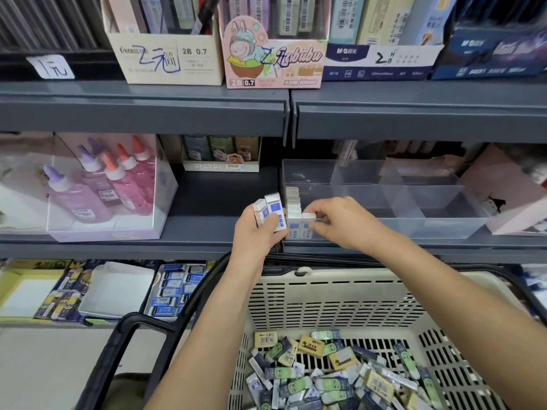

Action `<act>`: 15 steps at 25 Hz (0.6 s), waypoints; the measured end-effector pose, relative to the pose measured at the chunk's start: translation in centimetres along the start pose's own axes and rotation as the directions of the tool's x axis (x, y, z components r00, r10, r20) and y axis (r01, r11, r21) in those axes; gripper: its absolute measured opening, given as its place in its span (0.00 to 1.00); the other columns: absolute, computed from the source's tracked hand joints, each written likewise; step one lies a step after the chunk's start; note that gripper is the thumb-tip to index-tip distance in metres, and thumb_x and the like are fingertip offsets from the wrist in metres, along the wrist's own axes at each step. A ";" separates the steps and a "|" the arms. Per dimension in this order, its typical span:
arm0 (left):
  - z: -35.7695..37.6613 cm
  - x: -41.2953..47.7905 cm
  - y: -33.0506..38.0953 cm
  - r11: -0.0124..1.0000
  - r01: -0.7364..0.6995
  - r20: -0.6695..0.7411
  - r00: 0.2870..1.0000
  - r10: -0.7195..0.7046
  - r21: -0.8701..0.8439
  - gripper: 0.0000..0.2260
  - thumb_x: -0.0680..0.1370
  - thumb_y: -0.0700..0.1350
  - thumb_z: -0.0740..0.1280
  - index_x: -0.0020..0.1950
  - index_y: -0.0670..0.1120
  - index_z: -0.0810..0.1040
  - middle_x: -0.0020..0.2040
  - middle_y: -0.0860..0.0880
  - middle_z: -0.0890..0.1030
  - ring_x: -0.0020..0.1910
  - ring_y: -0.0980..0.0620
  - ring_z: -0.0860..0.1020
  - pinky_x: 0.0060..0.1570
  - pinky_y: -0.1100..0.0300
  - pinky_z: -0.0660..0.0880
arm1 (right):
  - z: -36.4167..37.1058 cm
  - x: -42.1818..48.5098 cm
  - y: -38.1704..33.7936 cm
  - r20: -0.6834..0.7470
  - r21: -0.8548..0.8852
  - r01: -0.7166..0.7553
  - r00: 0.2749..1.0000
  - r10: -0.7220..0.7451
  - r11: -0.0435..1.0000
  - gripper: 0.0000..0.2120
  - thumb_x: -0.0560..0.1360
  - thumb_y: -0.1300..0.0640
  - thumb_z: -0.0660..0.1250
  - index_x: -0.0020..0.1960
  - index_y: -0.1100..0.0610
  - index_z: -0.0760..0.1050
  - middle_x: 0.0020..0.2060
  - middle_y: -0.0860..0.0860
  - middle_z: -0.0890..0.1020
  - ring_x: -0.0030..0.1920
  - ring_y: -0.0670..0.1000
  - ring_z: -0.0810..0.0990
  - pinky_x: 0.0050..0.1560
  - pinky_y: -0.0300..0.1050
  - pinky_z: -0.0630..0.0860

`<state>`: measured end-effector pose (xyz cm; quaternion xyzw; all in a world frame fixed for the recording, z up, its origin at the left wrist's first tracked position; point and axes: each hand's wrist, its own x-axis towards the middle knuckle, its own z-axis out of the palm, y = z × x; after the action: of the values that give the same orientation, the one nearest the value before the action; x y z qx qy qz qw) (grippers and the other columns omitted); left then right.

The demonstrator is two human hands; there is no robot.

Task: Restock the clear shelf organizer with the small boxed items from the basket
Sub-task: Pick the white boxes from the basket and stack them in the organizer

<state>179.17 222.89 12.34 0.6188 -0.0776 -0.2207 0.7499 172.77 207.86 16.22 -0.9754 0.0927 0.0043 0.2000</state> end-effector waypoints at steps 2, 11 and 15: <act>0.0 -0.1 0.2 1.000 -0.017 -0.023 1.000 0.018 0.018 0.11 0.79 0.37 0.61 0.61 0.42 0.73 0.55 0.43 0.80 0.52 0.50 0.80 0.47 0.60 0.79 | -0.1 -0.1 0.0 0.007 -0.001 -0.004 1.000 0.004 1.000 0.12 0.74 0.54 0.66 0.57 0.51 0.76 0.50 0.49 0.82 0.51 0.51 0.79 0.51 0.50 0.77; -0.3 -1.4 0.5 0.991 -0.088 0.136 0.988 0.074 0.104 0.07 0.76 0.40 0.68 0.53 0.47 0.80 0.44 0.47 0.84 0.39 0.53 0.81 0.38 0.62 0.78 | -1.8 -0.8 -1.6 -0.179 0.534 0.069 0.983 0.033 0.843 0.04 0.74 0.56 0.67 0.48 0.50 0.79 0.37 0.44 0.82 0.35 0.41 0.82 0.41 0.32 0.77; 0.0 -1.1 0.7 0.997 -0.058 0.084 0.995 0.061 -0.041 0.06 0.79 0.39 0.62 0.54 0.46 0.74 0.39 0.49 0.83 0.38 0.55 0.81 0.32 0.63 0.76 | -3.6 -0.8 -0.5 -0.187 0.596 0.052 0.979 0.076 0.801 0.10 0.76 0.63 0.64 0.43 0.48 0.76 0.35 0.48 0.82 0.33 0.40 0.81 0.39 0.33 0.77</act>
<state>178.35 223.46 13.19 0.5919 -0.1237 -0.2258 0.7638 172.02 207.02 19.79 -0.8572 0.1154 -0.1225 0.4867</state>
